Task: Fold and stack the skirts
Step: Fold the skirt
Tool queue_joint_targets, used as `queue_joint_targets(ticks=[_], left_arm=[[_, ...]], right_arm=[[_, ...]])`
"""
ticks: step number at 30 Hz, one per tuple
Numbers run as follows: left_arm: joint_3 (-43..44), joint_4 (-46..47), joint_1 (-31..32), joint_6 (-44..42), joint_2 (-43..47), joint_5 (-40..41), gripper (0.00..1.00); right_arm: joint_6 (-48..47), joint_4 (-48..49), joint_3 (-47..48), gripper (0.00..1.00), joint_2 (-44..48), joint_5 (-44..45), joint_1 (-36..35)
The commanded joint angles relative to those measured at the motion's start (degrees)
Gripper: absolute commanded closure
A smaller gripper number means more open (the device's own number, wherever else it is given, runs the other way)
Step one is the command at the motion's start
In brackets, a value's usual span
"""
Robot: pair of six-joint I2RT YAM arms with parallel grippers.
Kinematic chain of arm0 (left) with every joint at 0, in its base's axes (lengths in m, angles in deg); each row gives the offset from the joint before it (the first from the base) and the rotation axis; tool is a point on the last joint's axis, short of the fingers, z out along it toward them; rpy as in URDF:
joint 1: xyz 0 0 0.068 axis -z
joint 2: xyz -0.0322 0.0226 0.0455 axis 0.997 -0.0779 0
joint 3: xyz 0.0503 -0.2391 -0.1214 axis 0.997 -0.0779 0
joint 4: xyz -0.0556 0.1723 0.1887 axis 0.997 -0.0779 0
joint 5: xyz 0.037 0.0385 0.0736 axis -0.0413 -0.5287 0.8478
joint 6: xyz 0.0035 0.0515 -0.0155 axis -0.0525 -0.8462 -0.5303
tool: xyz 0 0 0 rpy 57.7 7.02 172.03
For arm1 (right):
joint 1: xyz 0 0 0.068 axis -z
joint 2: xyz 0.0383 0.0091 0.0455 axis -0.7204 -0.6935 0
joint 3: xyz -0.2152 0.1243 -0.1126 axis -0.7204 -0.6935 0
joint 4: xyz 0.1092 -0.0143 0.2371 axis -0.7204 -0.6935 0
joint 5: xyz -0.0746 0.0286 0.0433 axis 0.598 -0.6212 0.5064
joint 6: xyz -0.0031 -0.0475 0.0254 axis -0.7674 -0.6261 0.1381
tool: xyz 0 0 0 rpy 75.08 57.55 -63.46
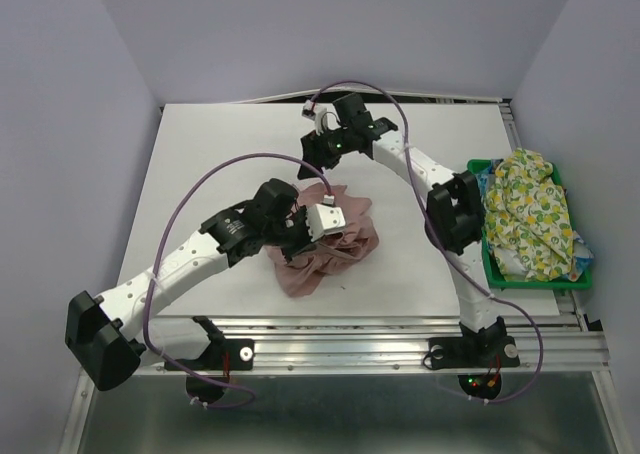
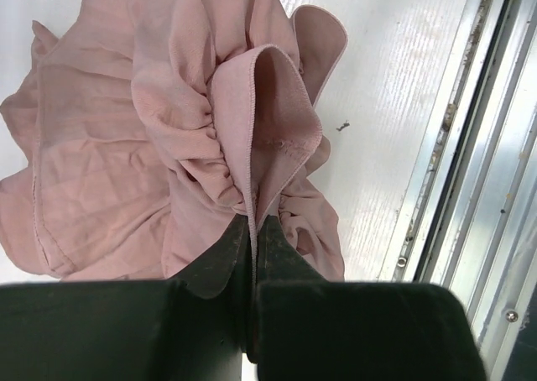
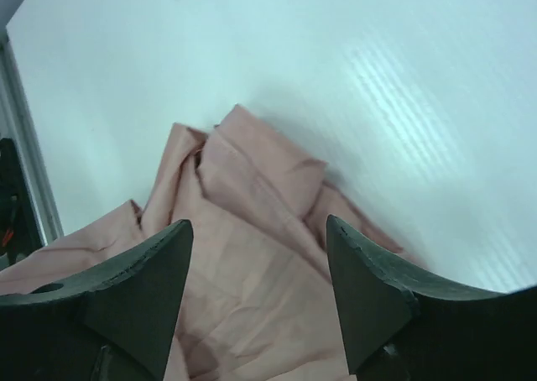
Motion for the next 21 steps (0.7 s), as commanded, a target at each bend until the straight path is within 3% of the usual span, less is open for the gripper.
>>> queue_joint_targets(ticks=[1, 4, 9, 13, 21], left_arm=[[1.6, -0.3, 0.4, -0.4, 0.9, -3.7, 1.00], [2.9, -0.1, -0.4, 0.1, -0.4, -4.4, 1.00], [6.4, -0.3, -8.1, 0.8, -5.8, -8.9, 1.00], [10.1, 0.9, -13.5, 0.3, -10.1, -9.7, 1.00], [14.7, 6.0, -21.4, -2.3, -21.8, -8.7, 1.00]], right_arm=[[2.7, 0.9, 4.1, 0.30, -7.3, 1.5, 0.6], [5.6, 2.0, 4.0, 0.37, -11.1, -1.8, 0.6], [6.1, 3.3, -2.1, 0.53, -12.8, -7.6, 0.6], [5.8, 7.6, -11.0, 0.58, -9.3, -12.1, 0.6], [3.6, 7.3, -16.5, 0.64, -6.4, -15.8, 0.6]])
